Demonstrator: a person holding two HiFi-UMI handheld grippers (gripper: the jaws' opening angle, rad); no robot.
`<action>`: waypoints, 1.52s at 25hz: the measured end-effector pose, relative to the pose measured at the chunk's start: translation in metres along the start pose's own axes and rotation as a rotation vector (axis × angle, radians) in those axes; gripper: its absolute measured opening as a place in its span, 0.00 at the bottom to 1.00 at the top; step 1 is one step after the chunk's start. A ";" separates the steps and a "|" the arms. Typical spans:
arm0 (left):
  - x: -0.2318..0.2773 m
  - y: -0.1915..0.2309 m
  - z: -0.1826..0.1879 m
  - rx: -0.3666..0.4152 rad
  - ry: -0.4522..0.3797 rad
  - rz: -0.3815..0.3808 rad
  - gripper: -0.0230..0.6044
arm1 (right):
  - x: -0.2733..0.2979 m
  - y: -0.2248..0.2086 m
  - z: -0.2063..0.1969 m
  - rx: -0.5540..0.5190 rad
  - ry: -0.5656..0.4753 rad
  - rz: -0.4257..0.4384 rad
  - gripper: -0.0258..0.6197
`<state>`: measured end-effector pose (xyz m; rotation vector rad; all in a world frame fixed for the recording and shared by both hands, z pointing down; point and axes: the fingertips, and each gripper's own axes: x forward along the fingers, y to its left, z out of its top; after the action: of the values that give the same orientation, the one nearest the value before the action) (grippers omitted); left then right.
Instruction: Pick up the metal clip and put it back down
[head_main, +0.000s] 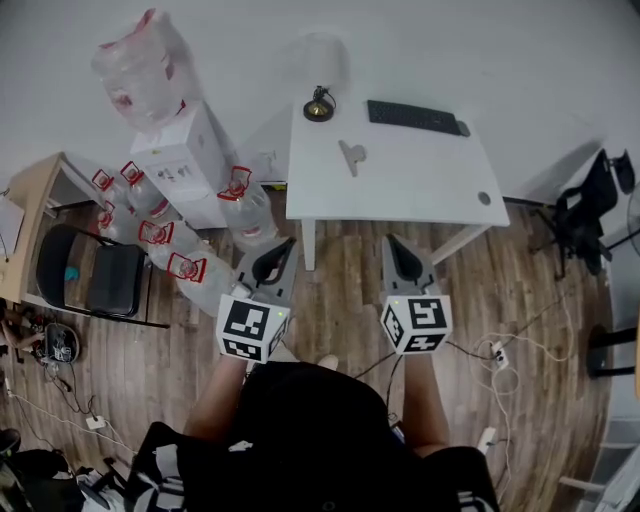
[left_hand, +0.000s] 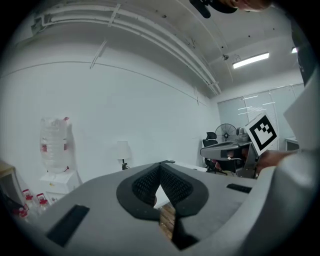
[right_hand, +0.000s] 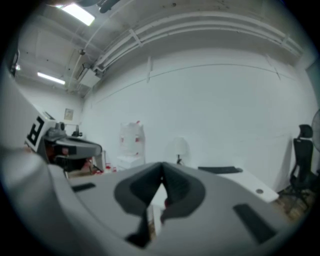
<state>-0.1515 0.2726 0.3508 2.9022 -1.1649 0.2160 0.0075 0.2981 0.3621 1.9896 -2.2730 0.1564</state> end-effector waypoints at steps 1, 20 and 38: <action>0.000 -0.003 -0.003 0.012 0.006 0.007 0.07 | -0.001 -0.003 -0.003 0.003 0.002 0.003 0.09; 0.018 -0.027 -0.008 0.060 0.022 0.002 0.07 | -0.001 -0.018 -0.025 -0.004 0.032 0.023 0.09; 0.120 0.035 -0.006 0.071 0.032 -0.003 0.07 | 0.096 -0.065 -0.014 -0.028 0.066 -0.002 0.09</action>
<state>-0.0905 0.1655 0.3709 2.9490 -1.1719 0.3094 0.0597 0.1976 0.3911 1.9433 -2.2200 0.1862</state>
